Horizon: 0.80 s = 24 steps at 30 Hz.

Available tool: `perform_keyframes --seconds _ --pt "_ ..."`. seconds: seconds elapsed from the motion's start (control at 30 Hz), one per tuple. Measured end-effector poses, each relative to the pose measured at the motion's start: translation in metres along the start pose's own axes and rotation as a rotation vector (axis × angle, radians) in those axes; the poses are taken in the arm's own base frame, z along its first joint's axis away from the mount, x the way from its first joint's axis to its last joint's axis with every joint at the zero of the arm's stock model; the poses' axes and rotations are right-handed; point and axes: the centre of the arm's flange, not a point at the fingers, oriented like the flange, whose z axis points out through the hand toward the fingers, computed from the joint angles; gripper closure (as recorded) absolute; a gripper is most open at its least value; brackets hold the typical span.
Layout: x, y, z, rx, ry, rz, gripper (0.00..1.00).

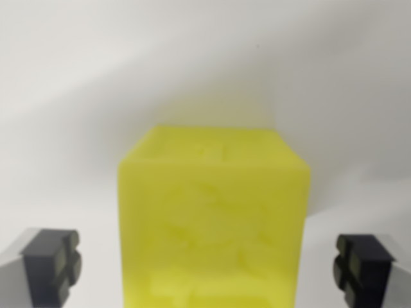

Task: Pick yellow cube

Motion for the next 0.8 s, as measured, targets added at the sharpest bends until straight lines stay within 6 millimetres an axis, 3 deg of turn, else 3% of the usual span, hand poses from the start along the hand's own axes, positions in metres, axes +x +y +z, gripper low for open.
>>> perform_keyframes --seconds 0.47,0.5,0.8 --pt "0.000 0.000 0.026 0.000 0.000 0.003 0.00" --pt "0.000 0.000 0.026 0.000 0.000 0.003 1.00" --pt "0.000 0.000 0.012 0.000 0.001 0.002 1.00"
